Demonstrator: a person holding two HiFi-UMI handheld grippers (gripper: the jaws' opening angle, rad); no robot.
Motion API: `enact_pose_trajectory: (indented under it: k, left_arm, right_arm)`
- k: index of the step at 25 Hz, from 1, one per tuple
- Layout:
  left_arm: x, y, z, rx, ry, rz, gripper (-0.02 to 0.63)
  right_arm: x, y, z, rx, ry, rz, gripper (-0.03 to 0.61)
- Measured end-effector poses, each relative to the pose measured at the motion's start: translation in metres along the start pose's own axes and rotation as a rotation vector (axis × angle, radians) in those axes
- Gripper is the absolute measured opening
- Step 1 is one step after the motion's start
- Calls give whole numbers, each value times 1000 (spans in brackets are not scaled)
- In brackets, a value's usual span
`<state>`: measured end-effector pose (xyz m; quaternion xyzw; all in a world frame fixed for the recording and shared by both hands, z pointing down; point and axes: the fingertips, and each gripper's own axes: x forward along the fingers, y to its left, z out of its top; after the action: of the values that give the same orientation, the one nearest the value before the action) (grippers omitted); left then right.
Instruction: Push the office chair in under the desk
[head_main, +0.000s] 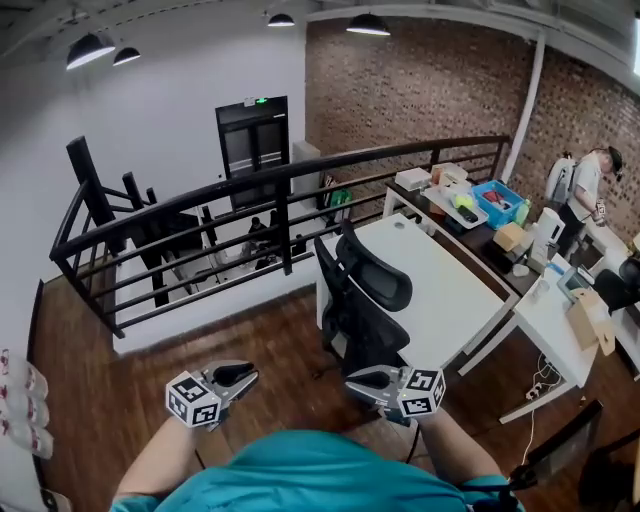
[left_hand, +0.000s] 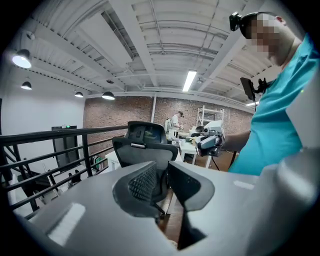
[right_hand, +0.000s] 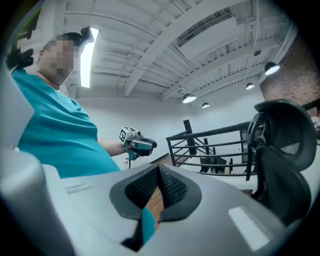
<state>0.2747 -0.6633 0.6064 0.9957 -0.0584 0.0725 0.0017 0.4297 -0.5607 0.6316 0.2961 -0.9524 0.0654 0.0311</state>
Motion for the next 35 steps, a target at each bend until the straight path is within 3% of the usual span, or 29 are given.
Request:
enact_pose_trajectory:
  k: [8,15,21,28,35]
  left_arm:
    - [-133,-120,-34,9,60,-15,84]
    - [-237,-222,-30,-16,68,69,84]
    - [-238,-334,-37,-32,-10,127,84]
    - [-200,-479,-29,-123,-111,144,81]
    - [-249,-605,-6,-84,-158,211,50]
  right_arm:
    - [48,148,-28,12,50,88,0]
    - [33,275,-26,14,105,158,0]
    - [-37,345,-49,3,131,189,0]
    - [-131,441,-65,-21,184,223,0]
    - [-165,554,-64,-26,174,308,0]
